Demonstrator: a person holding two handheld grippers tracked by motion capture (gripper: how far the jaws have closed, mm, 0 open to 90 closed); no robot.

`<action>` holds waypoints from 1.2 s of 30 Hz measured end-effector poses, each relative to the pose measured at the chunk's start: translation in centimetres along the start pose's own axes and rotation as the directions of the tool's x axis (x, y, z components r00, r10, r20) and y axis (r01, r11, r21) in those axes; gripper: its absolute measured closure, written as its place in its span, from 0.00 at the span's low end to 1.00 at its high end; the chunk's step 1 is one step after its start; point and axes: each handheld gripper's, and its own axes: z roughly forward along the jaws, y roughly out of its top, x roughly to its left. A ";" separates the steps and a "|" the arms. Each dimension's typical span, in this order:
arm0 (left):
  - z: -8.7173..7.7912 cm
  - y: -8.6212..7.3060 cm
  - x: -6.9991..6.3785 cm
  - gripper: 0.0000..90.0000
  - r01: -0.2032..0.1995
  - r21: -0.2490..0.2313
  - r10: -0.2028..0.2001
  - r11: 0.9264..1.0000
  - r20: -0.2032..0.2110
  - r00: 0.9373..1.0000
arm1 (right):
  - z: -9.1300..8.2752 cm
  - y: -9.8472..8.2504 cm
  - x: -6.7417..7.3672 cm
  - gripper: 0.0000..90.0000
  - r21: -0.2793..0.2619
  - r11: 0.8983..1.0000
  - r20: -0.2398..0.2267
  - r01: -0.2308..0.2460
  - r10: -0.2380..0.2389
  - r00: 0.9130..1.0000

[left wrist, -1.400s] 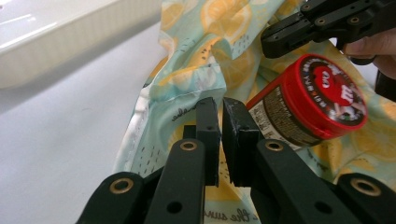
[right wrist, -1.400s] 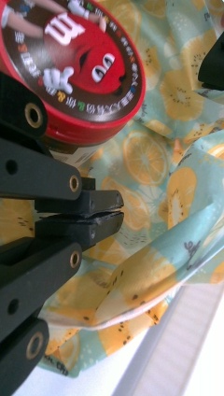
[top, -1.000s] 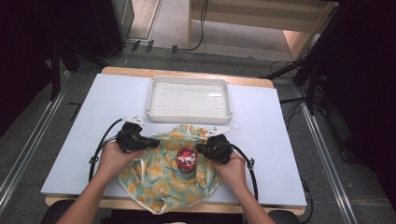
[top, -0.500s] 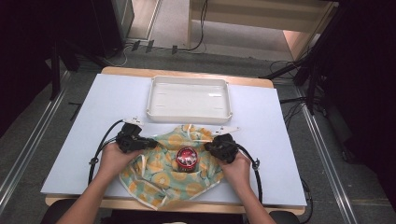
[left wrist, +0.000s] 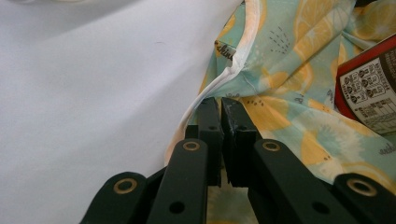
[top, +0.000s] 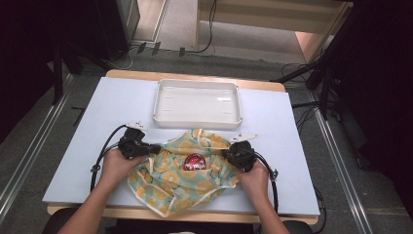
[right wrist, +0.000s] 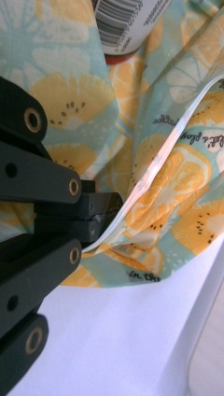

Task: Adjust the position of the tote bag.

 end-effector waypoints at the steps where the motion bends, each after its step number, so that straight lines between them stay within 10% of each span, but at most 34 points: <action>1: -0.1 0.0 0.0 0.97 0.004 -0.003 -0.004 1.000 0.008 1.000 | 0.0 0.0 0.0 1.00 0.001 1.000 -0.006 0.002 -0.002 1.000; 16: -4.1 1.5 -3.3 0.99 -0.040 -0.098 0.048 0.994 0.075 0.996 | -3.5 1.5 1.4 1.00 -0.099 0.995 -0.139 0.000 -0.014 0.990; 36: -1.4 0.7 -7.8 0.99 -0.105 -0.080 0.117 0.991 0.154 0.981 | -3.4 1.9 4.5 1.00 -0.086 0.996 -0.186 0.034 -0.049 0.981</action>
